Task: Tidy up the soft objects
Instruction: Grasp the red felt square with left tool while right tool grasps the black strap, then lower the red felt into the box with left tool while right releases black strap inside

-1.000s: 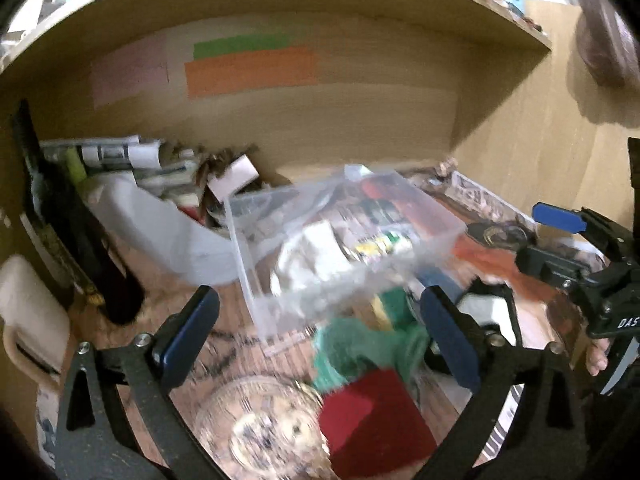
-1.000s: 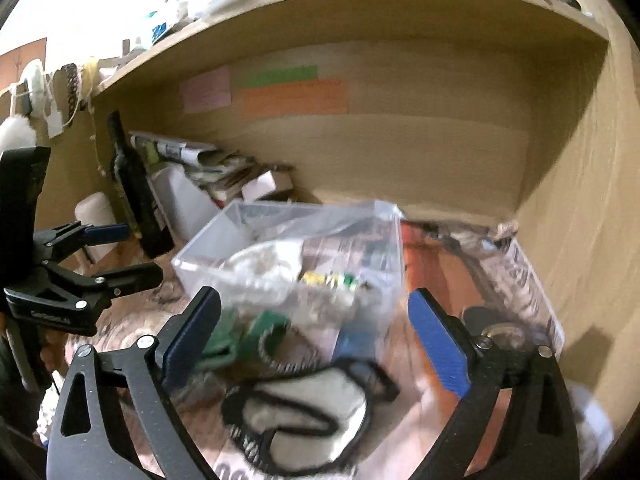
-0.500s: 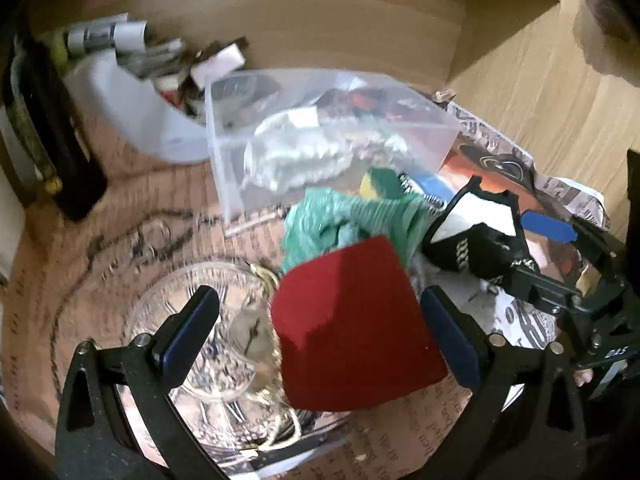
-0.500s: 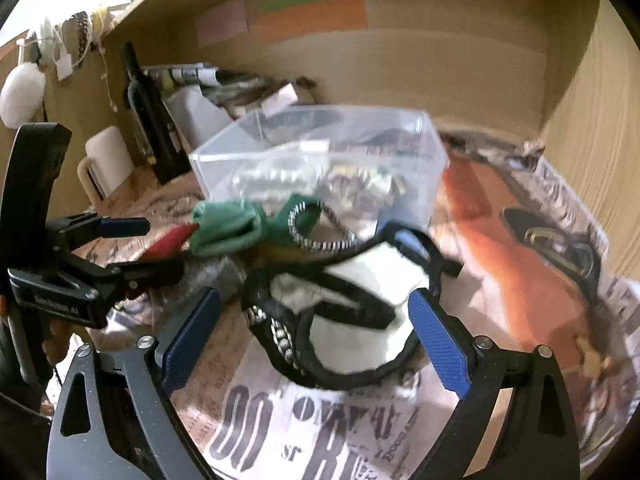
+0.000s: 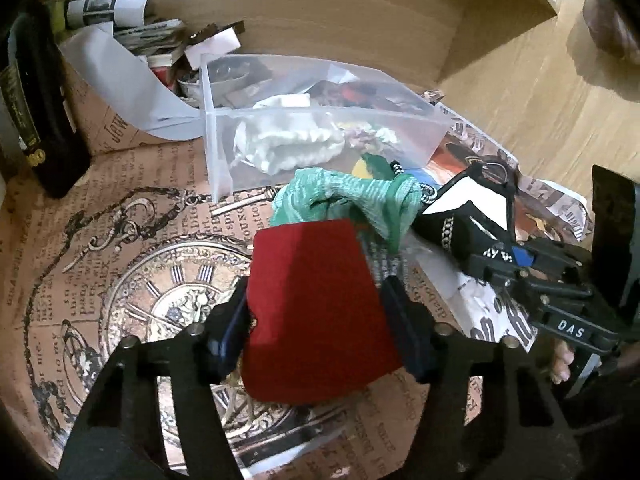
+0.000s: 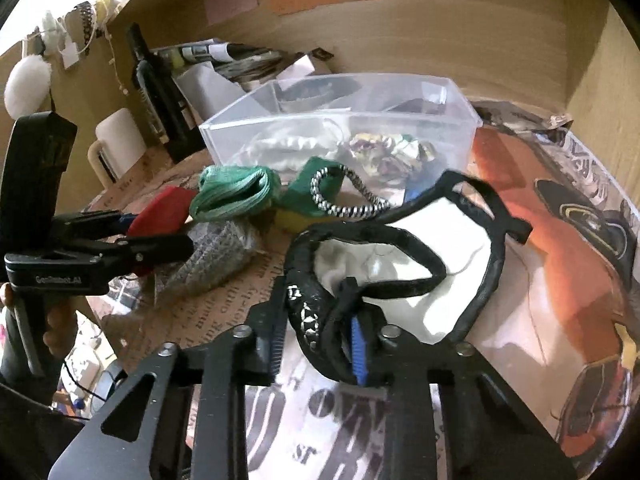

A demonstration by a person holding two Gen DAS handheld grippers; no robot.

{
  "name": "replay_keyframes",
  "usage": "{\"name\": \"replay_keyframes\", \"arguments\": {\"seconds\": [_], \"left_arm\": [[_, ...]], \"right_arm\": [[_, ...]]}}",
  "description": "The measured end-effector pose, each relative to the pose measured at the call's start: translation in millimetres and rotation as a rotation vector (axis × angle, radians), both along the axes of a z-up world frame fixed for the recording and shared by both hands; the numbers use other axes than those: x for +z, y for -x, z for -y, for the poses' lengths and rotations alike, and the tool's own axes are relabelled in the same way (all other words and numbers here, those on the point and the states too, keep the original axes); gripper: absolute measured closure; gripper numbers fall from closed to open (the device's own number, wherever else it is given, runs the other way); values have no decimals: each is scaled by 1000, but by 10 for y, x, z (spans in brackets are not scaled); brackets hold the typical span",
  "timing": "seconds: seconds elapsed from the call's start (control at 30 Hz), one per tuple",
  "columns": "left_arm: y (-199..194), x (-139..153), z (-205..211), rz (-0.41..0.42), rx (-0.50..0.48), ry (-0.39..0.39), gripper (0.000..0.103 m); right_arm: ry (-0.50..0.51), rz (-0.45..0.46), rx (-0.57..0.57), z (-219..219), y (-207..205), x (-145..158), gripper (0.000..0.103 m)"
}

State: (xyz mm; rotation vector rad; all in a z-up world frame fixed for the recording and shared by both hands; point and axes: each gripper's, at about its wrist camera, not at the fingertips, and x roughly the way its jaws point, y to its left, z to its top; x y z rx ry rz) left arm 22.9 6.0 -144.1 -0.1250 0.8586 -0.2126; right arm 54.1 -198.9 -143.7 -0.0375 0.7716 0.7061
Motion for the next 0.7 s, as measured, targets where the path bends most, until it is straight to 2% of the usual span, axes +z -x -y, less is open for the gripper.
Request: {"name": "replay_keyframes", "arguments": {"seconds": [0.23,0.47,0.7], "left_arm": [[40,188,-84,49,37,-1,44],[44,504,-179,138,75,-18,44],[-140,755,-242,200,105,-13,44]], "right_arm": [[-42,59,-42,118,-16,217,84],[-81,134,-89,240,-41,486,85],[-118,226,-125,289,-125,778,85]]}}
